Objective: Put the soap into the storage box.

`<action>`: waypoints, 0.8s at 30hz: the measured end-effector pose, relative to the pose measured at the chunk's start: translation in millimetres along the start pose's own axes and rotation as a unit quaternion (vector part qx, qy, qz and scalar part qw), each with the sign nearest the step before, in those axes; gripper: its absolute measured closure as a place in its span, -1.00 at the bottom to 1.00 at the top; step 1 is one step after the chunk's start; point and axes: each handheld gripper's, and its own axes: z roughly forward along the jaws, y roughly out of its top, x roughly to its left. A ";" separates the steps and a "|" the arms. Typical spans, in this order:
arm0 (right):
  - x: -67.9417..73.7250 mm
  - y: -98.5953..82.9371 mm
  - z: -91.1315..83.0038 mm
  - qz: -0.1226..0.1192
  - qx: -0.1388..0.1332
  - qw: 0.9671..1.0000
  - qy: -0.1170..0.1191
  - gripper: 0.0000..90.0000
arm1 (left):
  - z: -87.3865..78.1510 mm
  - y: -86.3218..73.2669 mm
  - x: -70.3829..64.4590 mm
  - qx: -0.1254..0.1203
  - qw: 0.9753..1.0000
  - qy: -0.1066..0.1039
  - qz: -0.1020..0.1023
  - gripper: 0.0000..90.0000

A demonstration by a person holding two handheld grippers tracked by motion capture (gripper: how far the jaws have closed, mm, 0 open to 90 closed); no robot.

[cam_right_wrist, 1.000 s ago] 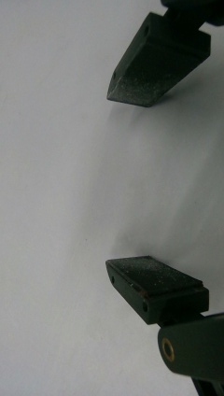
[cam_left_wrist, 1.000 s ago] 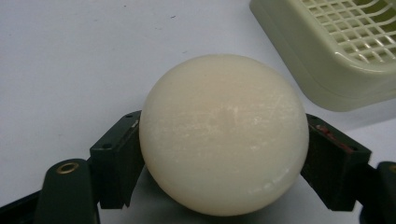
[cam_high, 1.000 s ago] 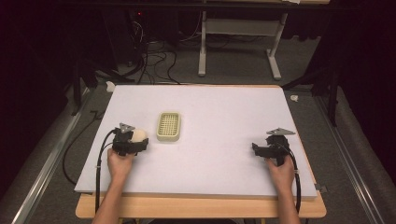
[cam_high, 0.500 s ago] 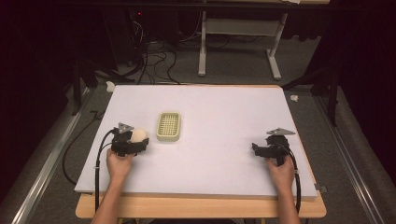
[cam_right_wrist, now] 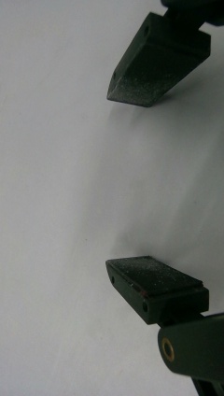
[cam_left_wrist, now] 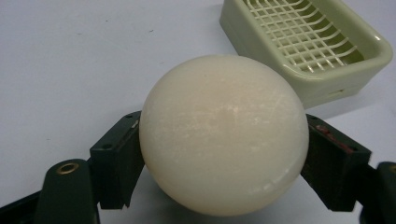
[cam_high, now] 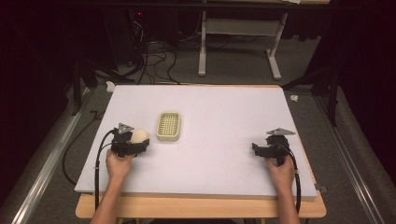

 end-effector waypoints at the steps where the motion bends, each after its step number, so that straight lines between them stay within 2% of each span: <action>1: 0.0 0.0 0.0 0.000 0.000 1.000 0.000 -0.63 | 0.0 0.7 -0.4 0.001 1.000 0.001 0.002 -0.48; 7: 0.0 0.0 0.0 0.000 0.000 1.000 0.000 -0.63 | -3.0 6.3 -5.1 -0.003 1.000 -0.004 0.010 -0.48; 10: 0.0 0.0 0.0 0.000 0.000 1.000 0.000 -0.63 | -3.4 9.5 -8.1 -0.004 1.000 -0.012 0.012 -0.48; 14: -0.2 0.0 0.0 0.000 0.000 1.000 0.000 -0.63 | -4.4 12.6 -9.9 -0.012 0.999 -0.032 -0.001 -0.48; 24: -0.1 0.0 0.0 0.001 0.000 1.000 0.000 -0.63 | -1.6 22.9 -19.1 0.000 0.999 -0.036 0.015 -0.48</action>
